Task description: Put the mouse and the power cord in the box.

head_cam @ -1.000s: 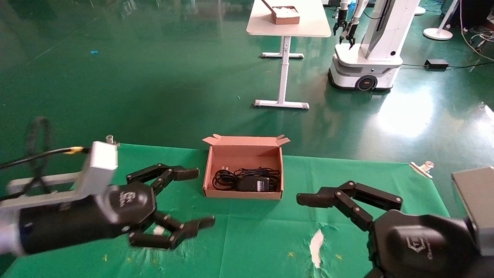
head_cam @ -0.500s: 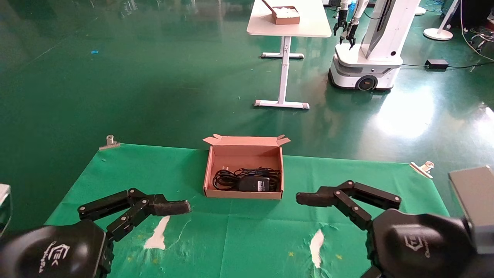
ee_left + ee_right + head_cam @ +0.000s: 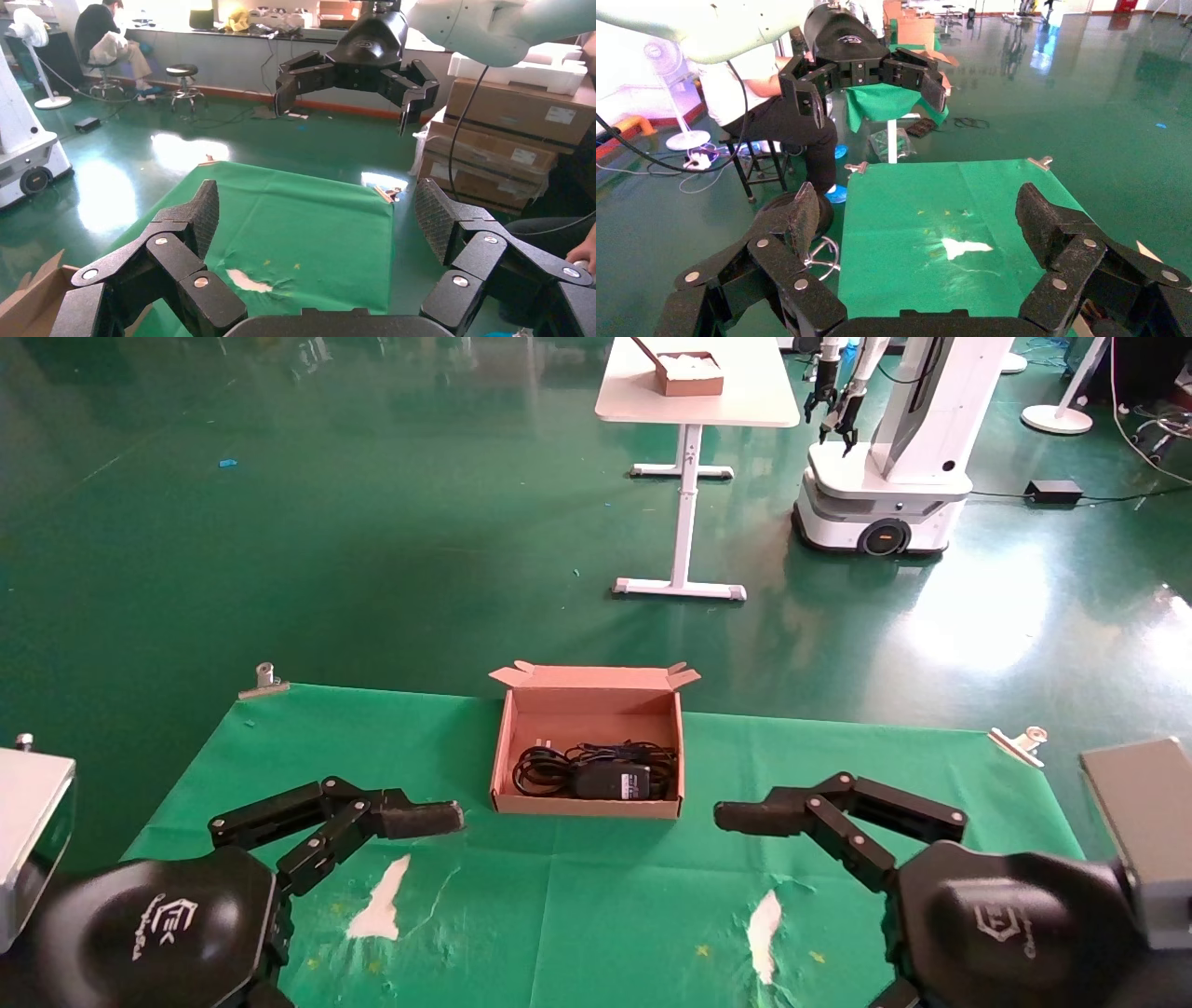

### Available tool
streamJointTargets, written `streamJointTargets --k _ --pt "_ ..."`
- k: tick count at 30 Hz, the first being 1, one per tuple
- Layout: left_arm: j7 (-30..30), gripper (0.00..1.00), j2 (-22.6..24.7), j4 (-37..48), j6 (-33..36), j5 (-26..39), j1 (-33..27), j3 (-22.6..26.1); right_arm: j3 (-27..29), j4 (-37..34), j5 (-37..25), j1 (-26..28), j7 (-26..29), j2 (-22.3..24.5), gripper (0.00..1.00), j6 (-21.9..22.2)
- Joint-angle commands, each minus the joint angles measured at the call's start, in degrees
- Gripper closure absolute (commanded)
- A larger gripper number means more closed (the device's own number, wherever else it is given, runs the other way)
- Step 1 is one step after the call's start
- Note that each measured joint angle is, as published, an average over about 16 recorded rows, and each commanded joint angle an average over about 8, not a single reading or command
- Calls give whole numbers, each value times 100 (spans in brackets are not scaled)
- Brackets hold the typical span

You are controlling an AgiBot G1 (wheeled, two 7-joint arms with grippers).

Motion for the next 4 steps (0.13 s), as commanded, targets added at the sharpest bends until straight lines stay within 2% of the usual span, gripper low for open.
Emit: streamJointTargets --k 1,4 --pt "0 0 13 23 -20 23 -17 20 -1 -1 -1 1 0 -1 0 1" --pt "0 0 17 31 -26 31 -23 27 -2 -2 -2 1 0 -2 0 1"
